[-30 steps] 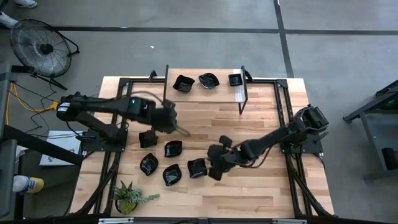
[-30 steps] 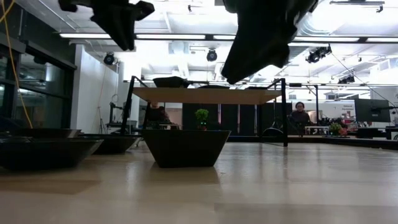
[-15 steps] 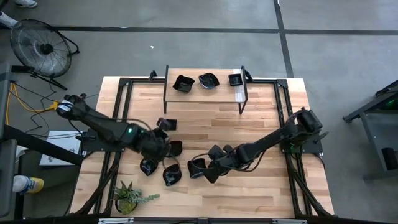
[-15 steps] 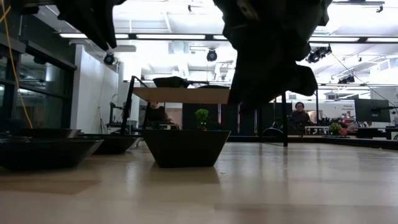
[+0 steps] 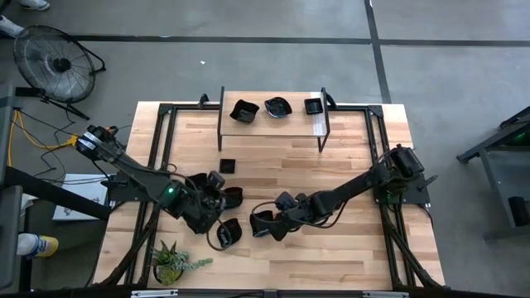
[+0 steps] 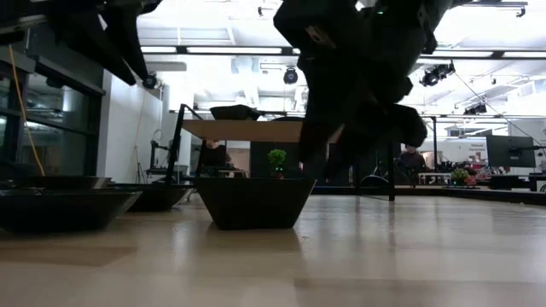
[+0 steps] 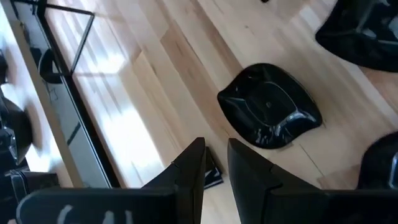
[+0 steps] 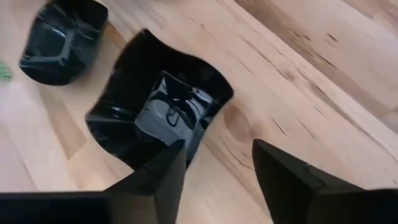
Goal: Pick & Place Mini shaped plates
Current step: Stack the black distorted square plate on top of the black distorted square plate on the shelf
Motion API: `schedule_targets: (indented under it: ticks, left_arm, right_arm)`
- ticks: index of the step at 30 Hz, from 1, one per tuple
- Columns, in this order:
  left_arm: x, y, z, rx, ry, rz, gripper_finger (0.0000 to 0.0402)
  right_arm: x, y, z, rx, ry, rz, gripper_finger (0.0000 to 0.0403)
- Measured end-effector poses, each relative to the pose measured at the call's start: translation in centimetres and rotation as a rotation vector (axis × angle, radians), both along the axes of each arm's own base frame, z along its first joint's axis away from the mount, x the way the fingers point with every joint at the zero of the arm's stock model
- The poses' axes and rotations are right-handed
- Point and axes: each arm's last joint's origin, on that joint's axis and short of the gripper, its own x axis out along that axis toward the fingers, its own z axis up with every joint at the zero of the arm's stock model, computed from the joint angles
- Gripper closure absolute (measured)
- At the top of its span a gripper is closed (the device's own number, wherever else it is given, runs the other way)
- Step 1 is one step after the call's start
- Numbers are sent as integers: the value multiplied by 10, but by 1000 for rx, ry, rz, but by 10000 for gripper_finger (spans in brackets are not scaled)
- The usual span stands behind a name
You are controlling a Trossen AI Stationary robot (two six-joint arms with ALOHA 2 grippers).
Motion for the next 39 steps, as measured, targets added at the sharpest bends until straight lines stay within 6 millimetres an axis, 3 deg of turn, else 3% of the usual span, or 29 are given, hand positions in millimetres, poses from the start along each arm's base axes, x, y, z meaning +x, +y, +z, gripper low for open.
schedule_targets:
  ticks: [6, 13, 24, 39]
  left_arm:
    - [1, 0, -1, -9, -12, 13, 337]
    - [1, 0, -1, -8, -12, 14, 337]
    - [1, 0, -1, -14, -9, 12, 337]
    - [1, 0, -1, -14, -9, 12, 337]
  right_arm:
    - [6, -2, 0, 15, -40, -2, 187]
    - [12, -1, -19, 36, -16, 9, 190]
    - [14, -3, -19, 14, -25, 12, 192]
    - [14, -3, -19, 30, -17, 29, 251]
